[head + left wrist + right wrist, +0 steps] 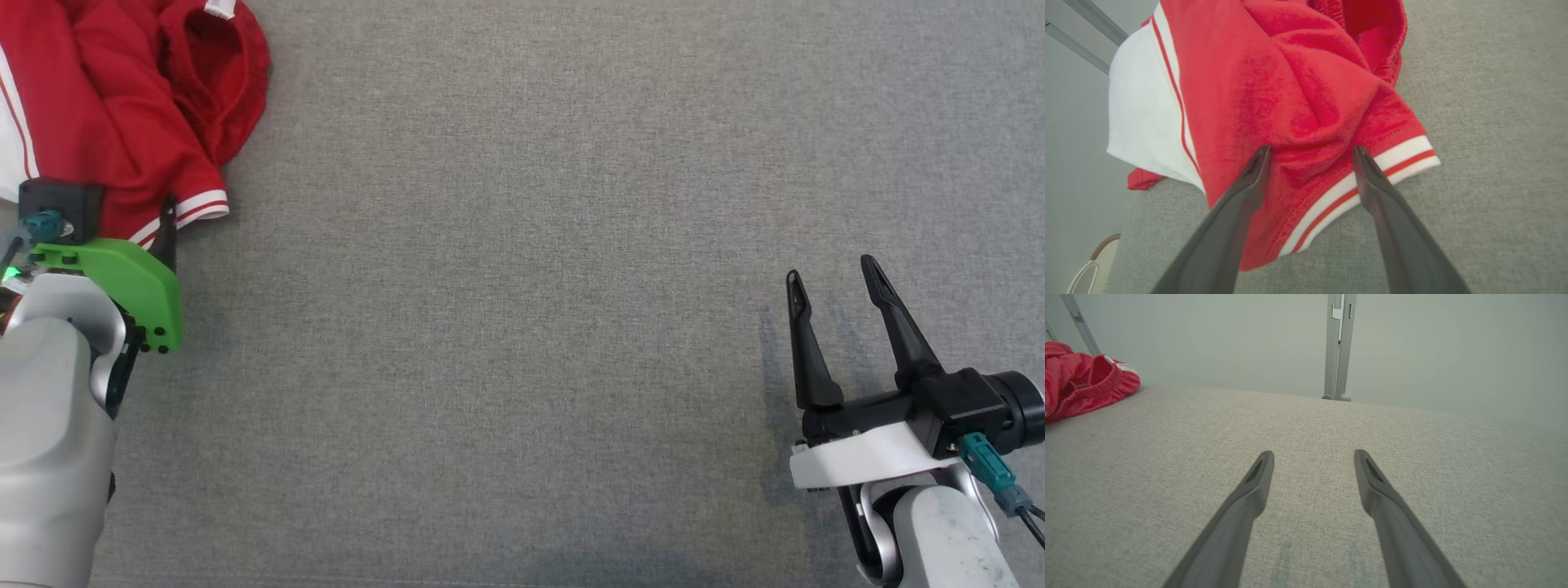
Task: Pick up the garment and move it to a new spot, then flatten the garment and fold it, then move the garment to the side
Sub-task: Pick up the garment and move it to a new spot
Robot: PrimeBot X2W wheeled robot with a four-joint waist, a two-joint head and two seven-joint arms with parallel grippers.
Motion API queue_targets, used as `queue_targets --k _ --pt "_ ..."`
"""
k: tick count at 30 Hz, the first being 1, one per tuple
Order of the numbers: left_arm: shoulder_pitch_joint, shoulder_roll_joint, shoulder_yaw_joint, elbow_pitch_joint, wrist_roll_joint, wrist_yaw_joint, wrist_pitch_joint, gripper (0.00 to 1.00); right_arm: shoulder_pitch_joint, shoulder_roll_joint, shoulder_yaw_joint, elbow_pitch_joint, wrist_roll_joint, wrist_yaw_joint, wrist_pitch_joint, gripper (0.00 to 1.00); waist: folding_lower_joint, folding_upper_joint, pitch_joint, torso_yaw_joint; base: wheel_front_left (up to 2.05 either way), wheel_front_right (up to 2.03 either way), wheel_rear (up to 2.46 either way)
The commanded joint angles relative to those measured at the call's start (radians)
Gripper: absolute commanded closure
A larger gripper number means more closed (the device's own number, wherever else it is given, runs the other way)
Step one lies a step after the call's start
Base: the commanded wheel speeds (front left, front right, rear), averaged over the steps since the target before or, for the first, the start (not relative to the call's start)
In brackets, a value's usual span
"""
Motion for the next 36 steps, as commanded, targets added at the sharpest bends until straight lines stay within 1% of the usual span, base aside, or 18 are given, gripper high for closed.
queue_targets --k 1,7,8,9,10,11,17,21,29,36 --pt "-0.023 0.014 -0.001 0.013 0.000 -0.001 -0.009 0.00 0.005 -0.003 0.000 -0.007 -0.010 0.000 -0.003 0.00 0.0000 0.0022 0.010 -0.009 0.00 0.00 0.00" --pt "-0.063 0.001 0.013 0.136 -0.011 0.037 -0.056 0.00 0.015 -0.003 -0.001 -0.006 -0.011 0.000 -0.003 0.00 0.0000 0.0022 0.015 -0.016 0.00 0.00 0.00" --pt "-0.069 0.000 0.015 0.153 -0.014 0.041 -0.065 0.07 0.015 -0.003 0.000 -0.006 -0.010 0.000 -0.003 0.00 0.0000 0.0022 0.014 -0.017 0.00 0.00 0.00" --pt "-0.074 -0.004 0.018 0.168 -0.020 0.042 -0.076 0.51 0.015 -0.003 -0.001 -0.005 -0.008 0.000 -0.003 0.00 0.0000 0.0022 0.013 -0.018 0.00 0.00 0.00" --pt "-0.077 -0.008 0.022 0.183 -0.027 0.040 -0.084 0.78 0.014 -0.003 -0.002 -0.004 -0.006 0.000 -0.003 0.00 0.0000 0.0022 0.012 -0.018 0.00 0.00 0.00" --pt "-0.078 -0.012 0.025 0.197 -0.035 0.036 -0.092 1.00 0.013 -0.003 -0.003 -0.003 -0.005 0.000 -0.003 0.00 0.0000 0.0022 0.010 -0.018 0.00 0.00 0.00" --pt "-0.098 0.001 0.019 0.232 -0.041 0.023 -0.170 1.00 0.015 -0.003 -0.006 0.009 0.007 0.000 -0.003 0.00 0.0000 0.0022 -0.016 -0.006 0.00 0.00 0.00" --pt "-0.105 0.017 0.006 0.240 -0.036 0.015 -0.203 1.00 0.017 -0.003 0.003 0.021 0.021 0.000 -0.003 0.00 0.0000 0.0022 -0.053 0.007 0.00 0.00 0.00" --pt "-0.120 0.060 -0.031 0.225 -0.024 0.006 -0.213 1.00 0.033 -0.003 0.017 0.049 0.052 0.000 -0.003 0.00 0.0000 0.0022 -0.149 0.016 0.00 0.00 0.00" --pt "-0.137 0.103 -0.060 0.179 -0.016 0.001 -0.204 1.00 0.052 -0.003 0.020 0.062 0.081 0.000 -0.003 0.00 0.0000 0.0022 -0.228 0.003 0.00 0.00 0.00"
